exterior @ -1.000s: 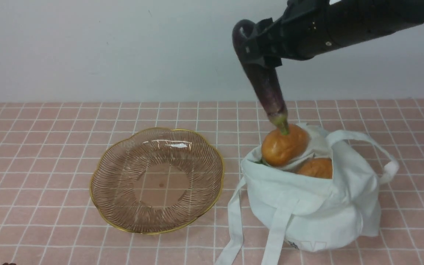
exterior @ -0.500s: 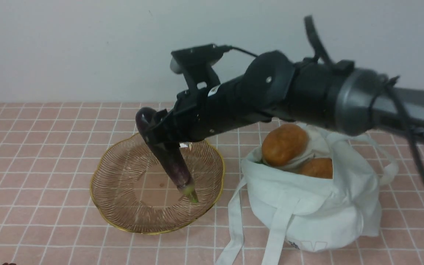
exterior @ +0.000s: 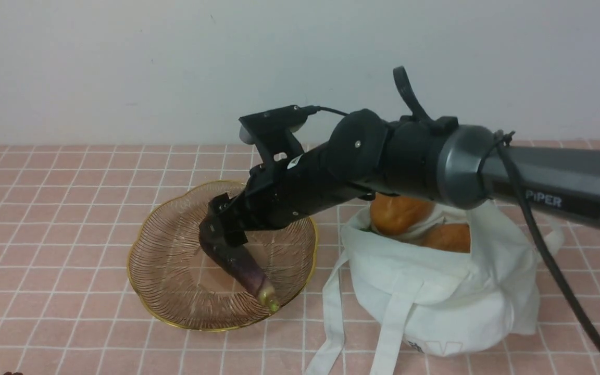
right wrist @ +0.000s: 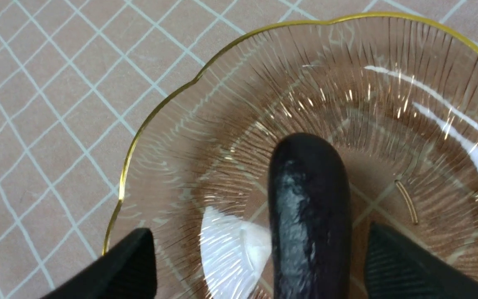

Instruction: Take vegetables from bag on pink coffee tablecloth place on plate.

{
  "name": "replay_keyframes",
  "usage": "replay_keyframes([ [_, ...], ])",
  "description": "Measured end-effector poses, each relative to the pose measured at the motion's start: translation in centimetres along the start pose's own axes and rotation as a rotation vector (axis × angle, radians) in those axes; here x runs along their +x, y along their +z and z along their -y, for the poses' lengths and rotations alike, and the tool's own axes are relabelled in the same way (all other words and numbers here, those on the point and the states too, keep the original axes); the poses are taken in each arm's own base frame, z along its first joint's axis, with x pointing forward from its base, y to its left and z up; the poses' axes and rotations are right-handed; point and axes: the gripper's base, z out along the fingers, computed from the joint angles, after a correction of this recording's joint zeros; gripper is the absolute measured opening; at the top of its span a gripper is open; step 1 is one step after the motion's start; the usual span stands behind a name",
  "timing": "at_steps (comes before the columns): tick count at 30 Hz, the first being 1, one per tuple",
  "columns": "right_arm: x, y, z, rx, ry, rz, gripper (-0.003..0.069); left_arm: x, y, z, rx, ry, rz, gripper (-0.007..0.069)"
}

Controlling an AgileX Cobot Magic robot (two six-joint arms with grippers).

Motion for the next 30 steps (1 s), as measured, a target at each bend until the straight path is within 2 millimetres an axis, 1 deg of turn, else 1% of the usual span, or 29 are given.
replay_keyframes([
  [1,-0.3,-1.0,-0.2,-0.010,-0.010,-0.008,0.0621,0.0,0.0,0.0,0.000,0.000,0.000,-0.0006],
  [3,-1.1,-3.1,-0.5,-0.017,-0.007,-0.009,0.0575,0.0,0.0,0.0,0.000,0.000,0.000,-0.0006],
  [6,-2.6,-7.3,-0.7,0.002,-0.002,0.016,0.0424,0.0,0.0,0.0,0.000,0.000,0.000,-0.0006],
  [7,-3.3,-9.7,-0.6,0.022,-0.006,0.034,0.0328,0.0,0.0,0.0,0.000,0.000,0.000,-0.0006],
  [8,-3.7,-11.3,-0.8,0.034,-0.012,0.047,0.0257,0.0,0.0,0.0,0.000,0.000,0.000,-0.0006],
  [9,-4.1,-13.6,-0.9,0.054,-0.011,0.069,0.0168,0.0,0.0,0.0,0.000,0.000,0.000,-0.0006],
  [10,-4.4,-15.6,-0.9,0.074,-0.004,0.088,0.0108,0.0,0.0,0.0,0.000,0.000,0.000,-0.0006],
  [11,-4.8,-18.1,-1.0,0.099,0.004,0.123,0.0058,0.0,0.0,0.0,0.000,0.000,0.000,-0.0006],
  [12,-5.0,-20.2,-1.2,0.122,0.016,0.158,0.0032,0.0,0.0,0.0,0.000,0.000,0.000,-0.0006],
  [13,-5.0,-24.4,-1.9,0.170,0.013,0.235,0.0004,0.0,0.0,0.0,0.000,0.000,0.000,-0.0006],
  [14,-4.9,-25.5,-2.2,0.181,0.003,0.256,0.0001,0.0,0.0,0.0,0.000,0.000,0.000,-0.0006],
  [15,-4.4,-28.6,-2.9,0.221,-0.007,0.315,-0.0006,0.0,0.0,0.0,0.000,0.000,0.000,-0.0006],
  [16,-3.5,-31.7,-3.8,0.258,-0.023,0.378,-0.0010,0.0,0.0,0.0,0.000,0.000,0.000,-0.0006],
  [18,-0.8,-36.6,-5.5,0.321,-0.035,0.498,-0.0012,0.0,0.0,0.0,0.000,0.000,0.000,-0.0006],
  [19,-0.1,-37.2,-5.6,0.329,-0.026,0.517,-0.0012,0.0,0.0,0.0,0.000,0.000,0.000,-0.0006],
  [20,2.0,-39.3,-6.4,0.354,-0.029,0.584,-0.0012,0.0,0.0,0.0,0.000,0.000,0.000,-0.0006],
  [21,3.4,-40.8,-7.0,0.364,-0.029,0.638,-0.0012,0.0,0.0,0.0,0.000,0.000,0.000,-0.0006],
  [23,6.9,-42.3,-7.6,0.376,-0.019,0.729,-0.0012,0.0,0.0,0.0,0.000,0.000,0.000,-0.0006],
  [24,8.9,-43.6,-8.1,0.384,-0.033,0.800,-0.0012,0.0,0.0,0.0,0.000,0.000,0.000,-0.0006],
  [25,10.3,-43.6,-8.1,0.386,-0.033,0.834,-0.0012,0.0,0.0,0.0,0.000,0.000,0.000,-0.0006],
  [26,14.0,-44.7,-8.6,0.391,-0.061,0.945,-0.0012,0.0,0.0,0.0,0.000,0.000,0.000,-0.0006],
  [27,14.4,-44.7,-8.6,0.389,-0.059,0.956,-0.0012,0.0,0.0,0.0,0.000,0.000,0.000,-0.0006],
  [28,17.5,-44.5,-8.5,0.381,-0.068,1.032,-0.0012,0.0,0.0,0.0,0.000,0.000,0.000,-0.0006],
  [29,19.1,-44.4,-8.5,0.372,-0.072,1.080,-0.0012,0.0,0.0,0.0,0.000,0.000,0.000,-0.0006],
  [30,20.4,-44.2,-8.5,0.359,-0.069,1.117,-0.0012,0.0,0.0,0.0,0.000,0.000,0.000,-0.0006],
])
